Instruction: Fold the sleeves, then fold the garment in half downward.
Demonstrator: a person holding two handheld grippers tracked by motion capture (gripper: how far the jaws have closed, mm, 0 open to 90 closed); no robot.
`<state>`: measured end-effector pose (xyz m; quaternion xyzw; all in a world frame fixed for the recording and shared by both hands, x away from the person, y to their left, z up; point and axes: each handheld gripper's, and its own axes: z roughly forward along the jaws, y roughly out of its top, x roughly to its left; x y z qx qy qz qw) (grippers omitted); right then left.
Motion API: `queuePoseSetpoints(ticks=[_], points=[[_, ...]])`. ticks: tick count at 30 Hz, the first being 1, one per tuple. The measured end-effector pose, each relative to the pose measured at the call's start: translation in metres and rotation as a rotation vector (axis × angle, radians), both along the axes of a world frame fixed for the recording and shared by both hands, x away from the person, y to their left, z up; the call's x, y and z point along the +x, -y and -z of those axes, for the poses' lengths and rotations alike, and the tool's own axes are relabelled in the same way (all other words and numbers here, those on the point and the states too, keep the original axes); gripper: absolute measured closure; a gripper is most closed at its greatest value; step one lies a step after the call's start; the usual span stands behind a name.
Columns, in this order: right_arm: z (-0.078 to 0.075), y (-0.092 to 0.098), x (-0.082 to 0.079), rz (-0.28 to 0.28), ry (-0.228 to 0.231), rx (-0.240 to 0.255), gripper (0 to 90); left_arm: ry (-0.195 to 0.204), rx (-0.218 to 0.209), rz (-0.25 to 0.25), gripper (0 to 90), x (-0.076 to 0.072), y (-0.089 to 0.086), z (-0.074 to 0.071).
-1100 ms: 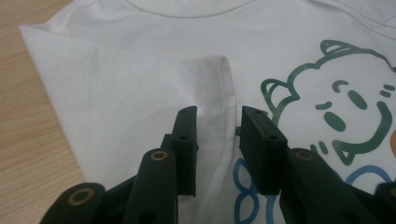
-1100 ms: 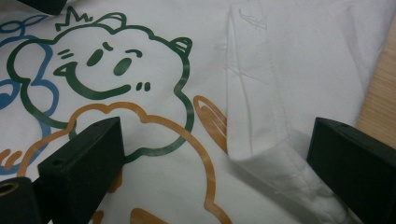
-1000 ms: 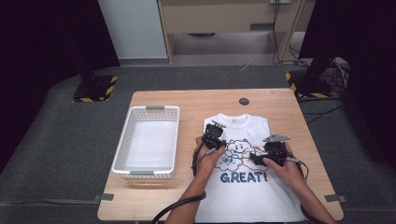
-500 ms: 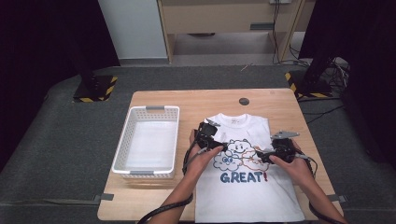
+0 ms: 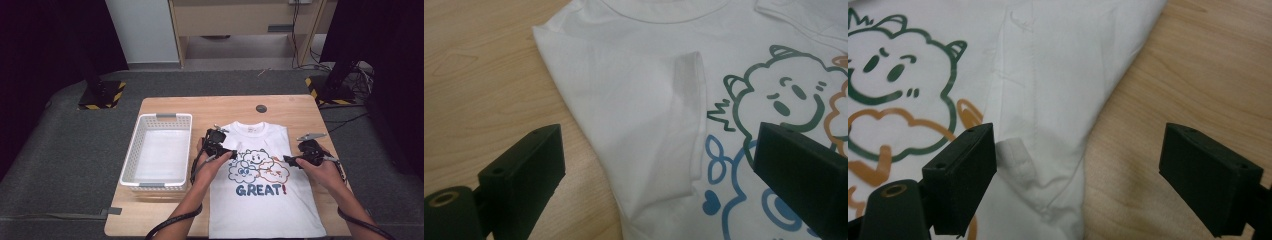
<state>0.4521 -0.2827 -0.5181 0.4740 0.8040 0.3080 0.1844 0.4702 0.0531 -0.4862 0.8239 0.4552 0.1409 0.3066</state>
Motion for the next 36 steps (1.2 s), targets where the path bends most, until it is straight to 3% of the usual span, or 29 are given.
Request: queuePoseSetpoints(ticks=[8,14,19,27,30,36], points=[[-0.005,-0.005,0.017,0.022,0.004,-0.005,20.3,0.009,0.035,-0.01,7.9,0.014,0.002,0.005],[-0.004,-0.01,0.027,0.019,0.001,-0.026,23.0,0.021,0.007,-0.041,9.4,0.021,-0.004,0.002],[-0.003,-0.012,0.034,0.024,-0.003,-0.026,26.0,0.037,0.028,-0.031,10.0,0.025,0.001,-0.002],[-0.005,-0.007,0.037,0.034,0.006,-0.027,30.7,0.029,0.047,-0.016,10.5,0.03,0.01,0.003],[-0.005,-0.006,0.039,0.032,0.008,-0.03,33.2,0.037,0.078,0.002,10.9,0.033,0.012,0.004],[-0.006,-0.005,0.046,0.038,0.019,-0.032,39.8,0.04,0.077,-0.006,11.7,0.042,0.012,0.007]])
